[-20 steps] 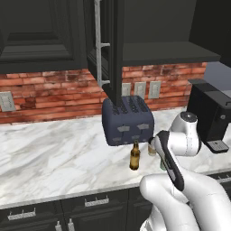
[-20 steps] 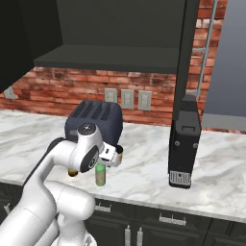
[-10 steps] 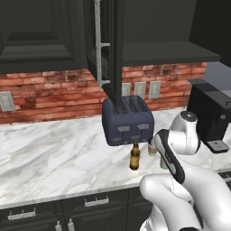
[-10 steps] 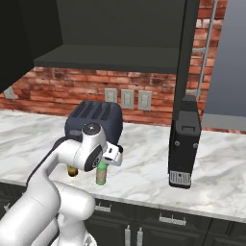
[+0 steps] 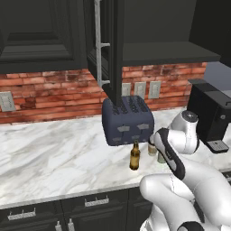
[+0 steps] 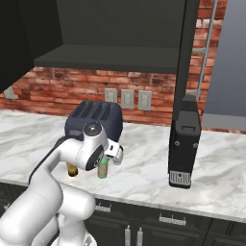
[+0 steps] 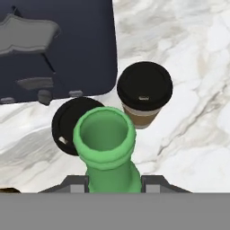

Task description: Sort all alcoholic drinks to one cabinet, and non-alcoholic drinks to the other.

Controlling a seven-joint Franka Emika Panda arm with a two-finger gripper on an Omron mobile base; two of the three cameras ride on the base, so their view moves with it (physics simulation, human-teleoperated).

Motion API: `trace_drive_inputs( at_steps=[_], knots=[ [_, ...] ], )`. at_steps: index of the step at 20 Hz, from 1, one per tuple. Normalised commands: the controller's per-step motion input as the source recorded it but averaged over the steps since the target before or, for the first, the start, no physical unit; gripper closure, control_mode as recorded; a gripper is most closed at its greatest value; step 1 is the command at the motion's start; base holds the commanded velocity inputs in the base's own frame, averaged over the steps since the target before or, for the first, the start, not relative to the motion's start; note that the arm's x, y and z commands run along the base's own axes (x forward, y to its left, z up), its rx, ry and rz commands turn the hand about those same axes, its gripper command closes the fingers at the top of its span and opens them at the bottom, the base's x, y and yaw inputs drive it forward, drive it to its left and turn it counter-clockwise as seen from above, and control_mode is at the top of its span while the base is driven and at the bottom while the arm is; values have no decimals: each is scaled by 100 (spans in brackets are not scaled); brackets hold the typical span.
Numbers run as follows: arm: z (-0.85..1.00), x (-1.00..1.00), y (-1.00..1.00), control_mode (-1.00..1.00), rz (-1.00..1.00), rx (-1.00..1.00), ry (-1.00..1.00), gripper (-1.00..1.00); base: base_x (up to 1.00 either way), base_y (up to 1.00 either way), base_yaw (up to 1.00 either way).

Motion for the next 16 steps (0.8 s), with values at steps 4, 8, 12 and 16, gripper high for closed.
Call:
trace_drive_inputs(
  at_steps=[4, 8, 12, 16],
  knots=[
    [-12, -11, 18, -100, 1, -7, 2, 100, 0, 0, 0],
    [1, -15, 5, -100, 0, -6, 17, 100, 0, 0, 0],
    [11, -28, 0, -100, 0, -5, 14, 100, 0, 0, 0],
    [29, -36, -7, -100, 0, -3, 1, 100, 0, 0, 0]
  ],
)
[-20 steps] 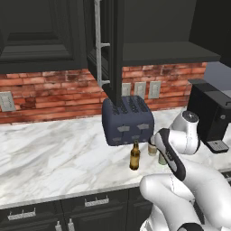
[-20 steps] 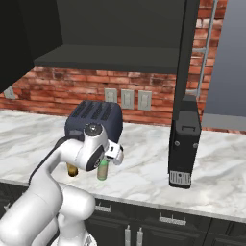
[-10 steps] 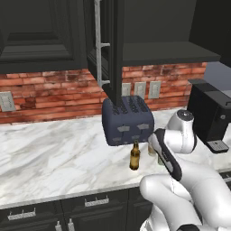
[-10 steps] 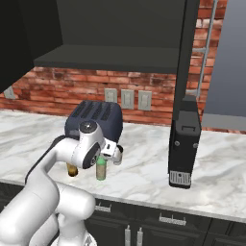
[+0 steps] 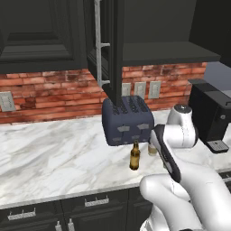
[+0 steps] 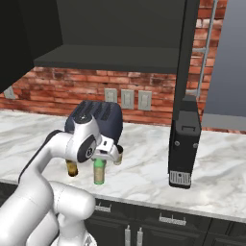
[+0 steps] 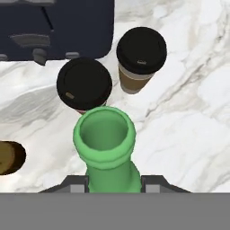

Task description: Sort all alcoholic drinks to one cabinet, and non-alcoholic drinks to the other.

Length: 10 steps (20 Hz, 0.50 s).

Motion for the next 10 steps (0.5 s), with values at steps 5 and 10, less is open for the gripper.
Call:
trace_drive_inputs(
  at_steps=[5, 10],
  knots=[
    [43, -39, -19, -100, 0, -1, -3, 100, 0, 0, 0],
    [51, -40, -16, -100, 0, -1, -12, 100, 0, 0, 0]
  ],
)
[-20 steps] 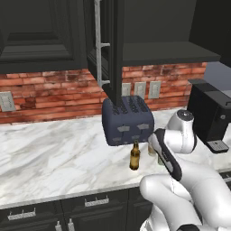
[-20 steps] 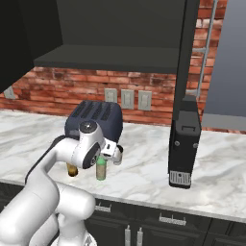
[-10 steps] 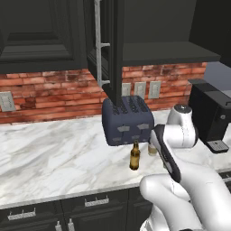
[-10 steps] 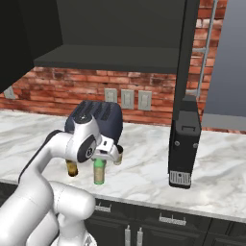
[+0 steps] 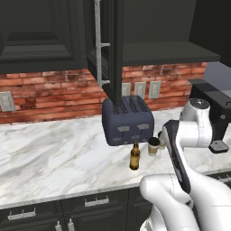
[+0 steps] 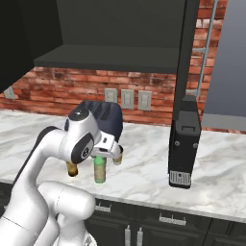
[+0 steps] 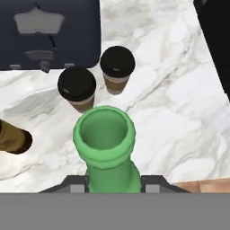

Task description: Sort all alcoholic drinks to one cabinet, and non-alcoholic drinks to the other.

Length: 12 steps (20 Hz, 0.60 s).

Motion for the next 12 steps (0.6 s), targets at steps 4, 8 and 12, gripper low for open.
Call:
trace_drive_inputs(
  at_steps=[4, 8, 12],
  knots=[
    [59, -33, -5, -100, 0, -1, -14, 100, 0, 0, 0],
    [66, -26, 0, -100, 0, -3, -14, 100, 0, 0, 0],
    [67, -23, 0, -100, 0, -8, -15, 100, 0, 0, 0]
  ],
)
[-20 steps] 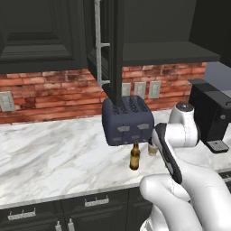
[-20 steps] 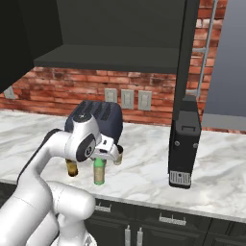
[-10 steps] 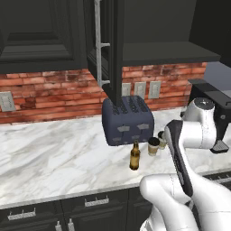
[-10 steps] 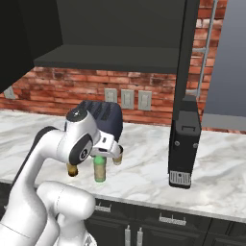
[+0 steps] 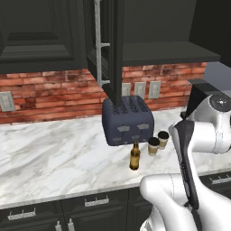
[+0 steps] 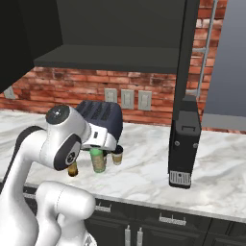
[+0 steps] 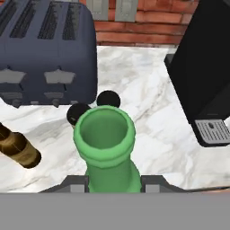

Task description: Sort all alcoholic drinks to one cabinet, and non-alcoholic drinks to the other.

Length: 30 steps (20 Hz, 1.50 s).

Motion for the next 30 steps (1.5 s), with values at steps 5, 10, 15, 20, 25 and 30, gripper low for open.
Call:
trace_drive_inputs(
  at_steps=[5, 10, 15, 20, 25, 30],
  knots=[
    [73, -18, 0, -100, 0, -7, -11, 100, 0, 0, 0],
    [80, -3, 0, -100, 0, -2, -4, 100, 0, 0, 0],
    [78, 0, 0, -100, 0, 0, 0, 100, 0, 0, 0],
    [65, 0, 0, -100, 0, 0, 0, 100, 0, 0, 0],
    [43, 0, 1, -100, 0, 0, 0, 100, 0, 0, 0],
    [22, 5, 1, -100, 0, 0, -2, 100, 0, 0, 0]
  ],
)
